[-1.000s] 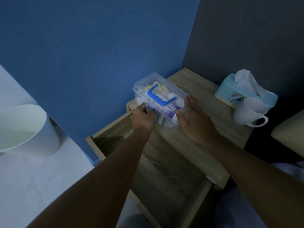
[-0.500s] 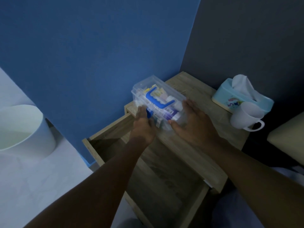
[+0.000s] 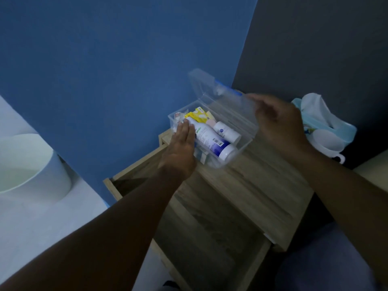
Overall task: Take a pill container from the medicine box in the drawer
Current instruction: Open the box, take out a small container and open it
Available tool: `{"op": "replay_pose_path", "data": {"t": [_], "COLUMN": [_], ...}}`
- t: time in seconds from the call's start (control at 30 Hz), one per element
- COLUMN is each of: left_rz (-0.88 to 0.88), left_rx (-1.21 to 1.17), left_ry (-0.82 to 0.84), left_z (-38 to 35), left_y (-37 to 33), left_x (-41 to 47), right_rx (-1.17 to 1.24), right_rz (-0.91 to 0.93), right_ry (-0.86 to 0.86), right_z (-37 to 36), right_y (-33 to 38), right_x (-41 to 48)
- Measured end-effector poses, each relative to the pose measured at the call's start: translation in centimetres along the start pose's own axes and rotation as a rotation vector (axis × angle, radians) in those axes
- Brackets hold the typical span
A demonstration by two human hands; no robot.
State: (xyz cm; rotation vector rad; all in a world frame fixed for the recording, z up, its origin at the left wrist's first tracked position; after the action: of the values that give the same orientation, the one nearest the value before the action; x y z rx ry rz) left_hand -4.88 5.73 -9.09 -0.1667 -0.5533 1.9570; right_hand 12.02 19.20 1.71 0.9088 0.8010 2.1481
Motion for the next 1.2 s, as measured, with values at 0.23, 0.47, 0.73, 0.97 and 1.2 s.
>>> {"op": "replay_pose_path", "data": {"t": [0.23,0.47,0.73,0.97,1.2], "left_rz": [0.030,0.015,0.010,0.011,0.011], "left_rx": [0.095,0.136,0.153,0.157,0.167], "left_ry": [0.036,0.040,0.041,0.036,0.063], "left_z": [0.3,0.1,0.0,-0.1,0.2], "left_y": [0.3,0.5,0.6,0.7,0.5], "left_x": [0.2,0.4,0.4,0.4,0.4], "right_rx": [-0.431,-0.728,-0.468,-0.401,-0.300], "right_rz": [0.202,-0.088,-0.358,-0.318,0.280], "right_ry": [-0.146,-0.028,0.035,-0.143,0.051], "right_z": [0.9,-0.3,-1.0,-1.9,-6.6], "right_y": [-0.3,-4.9,-9.2,-7.9,-1.8], "right_x": [1.6,4.3,4.7,4.1,5.5]}}
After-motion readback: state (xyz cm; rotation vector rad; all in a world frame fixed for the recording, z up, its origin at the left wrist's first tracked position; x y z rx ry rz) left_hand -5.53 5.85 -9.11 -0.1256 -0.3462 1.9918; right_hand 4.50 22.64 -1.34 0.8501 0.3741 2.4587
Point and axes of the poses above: each hand's wrist, its own x-axis towards the middle knuckle, its own z-axis out of the back of the hand, y = z × x, the point moved 1 cm from there along x, towards the middle knuckle
